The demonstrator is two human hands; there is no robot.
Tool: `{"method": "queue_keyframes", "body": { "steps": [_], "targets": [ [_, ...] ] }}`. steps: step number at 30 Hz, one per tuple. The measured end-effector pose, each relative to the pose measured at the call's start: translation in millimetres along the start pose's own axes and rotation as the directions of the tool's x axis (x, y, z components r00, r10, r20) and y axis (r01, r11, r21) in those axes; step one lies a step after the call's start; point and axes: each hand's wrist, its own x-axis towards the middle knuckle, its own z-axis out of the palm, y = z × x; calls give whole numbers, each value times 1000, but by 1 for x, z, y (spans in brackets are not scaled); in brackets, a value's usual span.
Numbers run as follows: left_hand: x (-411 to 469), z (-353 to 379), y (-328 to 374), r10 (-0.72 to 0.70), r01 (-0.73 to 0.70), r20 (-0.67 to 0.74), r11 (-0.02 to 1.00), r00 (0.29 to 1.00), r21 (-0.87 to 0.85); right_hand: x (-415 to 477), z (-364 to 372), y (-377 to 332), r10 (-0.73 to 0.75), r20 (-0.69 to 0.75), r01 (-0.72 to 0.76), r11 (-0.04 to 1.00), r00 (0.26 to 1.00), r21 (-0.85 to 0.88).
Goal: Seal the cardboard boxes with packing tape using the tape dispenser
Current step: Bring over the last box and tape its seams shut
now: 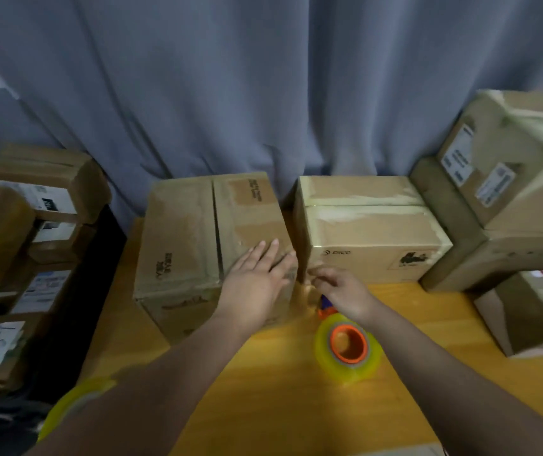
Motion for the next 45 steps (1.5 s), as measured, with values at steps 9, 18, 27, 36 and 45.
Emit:
{"method": "queue_keyframes", "body": {
  "steps": [9, 18, 27, 36, 45],
  "targets": [
    [52, 2, 24, -163, 162, 34, 987, 986, 18, 10, -15, 98, 299, 103, -238, 890, 949, -389],
    [-33, 43, 35, 25, 13, 124, 955, 992, -296, 22, 9, 140, 304, 120, -229, 878, 945, -421],
    [3, 13, 64, -390, 642, 574, 62, 720, -764, -16, -37, 90, -82, 52, 72, 981, 995, 181],
    [38, -52, 94, -305, 605, 572, 17, 762, -796, -21, -87, 55, -466, -67, 435, 860, 882, -266],
    [39, -56, 83, -417, 564, 424, 308, 804, -766, -20, -88, 47, -494, 100, 493, 786, 864, -373]
  ]
}}
